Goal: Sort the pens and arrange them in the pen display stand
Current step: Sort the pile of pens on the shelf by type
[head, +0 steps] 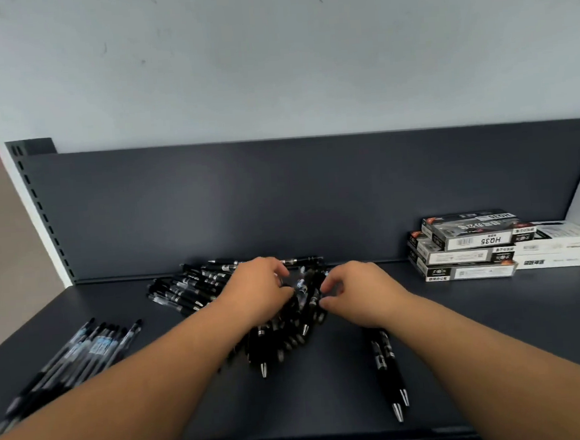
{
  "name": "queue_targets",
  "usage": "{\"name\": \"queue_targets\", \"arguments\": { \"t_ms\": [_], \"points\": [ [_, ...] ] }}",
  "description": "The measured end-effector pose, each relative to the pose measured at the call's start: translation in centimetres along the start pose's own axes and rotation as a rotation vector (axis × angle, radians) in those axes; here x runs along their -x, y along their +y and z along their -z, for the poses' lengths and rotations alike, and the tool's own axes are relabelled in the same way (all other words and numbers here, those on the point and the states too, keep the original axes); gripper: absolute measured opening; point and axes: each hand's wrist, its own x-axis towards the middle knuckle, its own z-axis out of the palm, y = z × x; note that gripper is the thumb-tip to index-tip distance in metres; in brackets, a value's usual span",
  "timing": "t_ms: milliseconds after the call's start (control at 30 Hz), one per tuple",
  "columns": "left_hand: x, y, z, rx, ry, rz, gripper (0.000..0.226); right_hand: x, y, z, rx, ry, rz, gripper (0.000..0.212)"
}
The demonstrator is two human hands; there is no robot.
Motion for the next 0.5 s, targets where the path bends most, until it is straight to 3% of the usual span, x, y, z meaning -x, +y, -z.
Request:
{"name": "queue_targets", "arguments": {
  "t_ms": [267,400,500],
  "points": [
    [0.4,-4.9,0.9,-0.111,-0.075,0.095,0.032,-0.8,-3.3,-3.0,0.158,-0.093,0.194,0.048],
    [0.5,-6.0,1.3,-0.098,-0.089,0.115,0.03,-0.9,-3.8,-3.9,0.242,-0.078,0.236,0.037],
    [0.6,-6.2,1.0,-0.12,-0.115,0.114,0.033,-0.7,-4.1,-3.6,0.178,0.026,0.274,0.026]
  ]
}}
